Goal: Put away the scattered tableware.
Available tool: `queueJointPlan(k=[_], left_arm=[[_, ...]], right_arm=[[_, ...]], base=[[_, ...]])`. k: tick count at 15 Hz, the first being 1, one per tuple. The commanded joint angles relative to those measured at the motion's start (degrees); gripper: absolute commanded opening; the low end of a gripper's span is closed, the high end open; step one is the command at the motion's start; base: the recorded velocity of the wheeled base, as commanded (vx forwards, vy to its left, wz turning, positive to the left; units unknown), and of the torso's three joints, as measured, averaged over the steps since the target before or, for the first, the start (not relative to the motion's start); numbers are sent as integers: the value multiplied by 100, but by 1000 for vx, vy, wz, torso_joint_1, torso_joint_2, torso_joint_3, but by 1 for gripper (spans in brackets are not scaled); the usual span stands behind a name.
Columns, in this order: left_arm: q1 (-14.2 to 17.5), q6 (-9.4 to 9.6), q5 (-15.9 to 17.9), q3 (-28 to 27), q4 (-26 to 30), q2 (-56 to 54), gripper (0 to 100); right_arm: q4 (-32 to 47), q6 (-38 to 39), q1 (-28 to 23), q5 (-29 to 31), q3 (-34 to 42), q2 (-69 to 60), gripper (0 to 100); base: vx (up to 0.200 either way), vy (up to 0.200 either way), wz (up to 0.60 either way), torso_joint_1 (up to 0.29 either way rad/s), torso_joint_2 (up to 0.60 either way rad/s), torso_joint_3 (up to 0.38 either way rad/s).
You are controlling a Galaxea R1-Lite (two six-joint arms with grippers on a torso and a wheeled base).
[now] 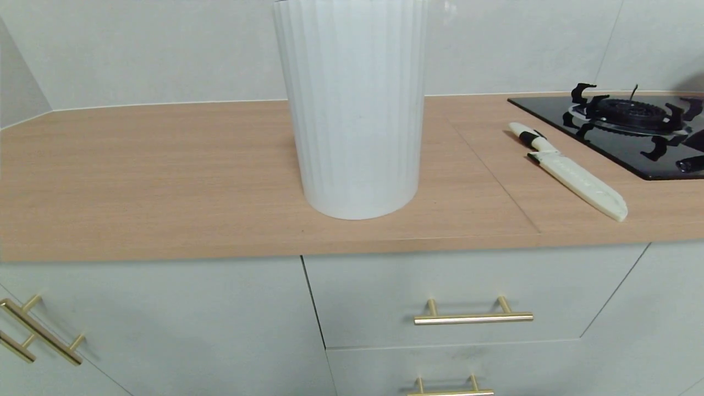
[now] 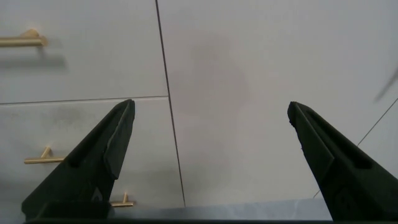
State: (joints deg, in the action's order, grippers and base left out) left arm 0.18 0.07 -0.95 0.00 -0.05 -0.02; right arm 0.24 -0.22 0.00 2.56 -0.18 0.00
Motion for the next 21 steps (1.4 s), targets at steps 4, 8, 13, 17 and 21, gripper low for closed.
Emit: queueJointPlan(k=[4, 8, 13, 17, 21], left_arm=[[8, 1, -2, 0, -4, 2, 100], [-1, 1, -2, 0, -4, 2, 100], [8, 1, -2, 0, -4, 2, 100], [8, 1, -2, 0, -4, 2, 100], [8, 1, -2, 0, -4, 2, 100]], right_arm=[[2, -4, 0, -1, 1, 9, 100], [2, -4, 0, -1, 1, 0, 100], [2, -4, 0, -1, 1, 9, 100], [2, -4, 0, -1, 1, 9, 100], [2, -4, 0, -1, 1, 9, 100]], base=[[0, 0, 0, 133, -493, -311], [0, 0, 0, 162, -474, -306], [0, 0, 0, 183, -474, -288], [0, 0, 0, 209, -494, -290], [0, 0, 0, 228, -521, -292]])
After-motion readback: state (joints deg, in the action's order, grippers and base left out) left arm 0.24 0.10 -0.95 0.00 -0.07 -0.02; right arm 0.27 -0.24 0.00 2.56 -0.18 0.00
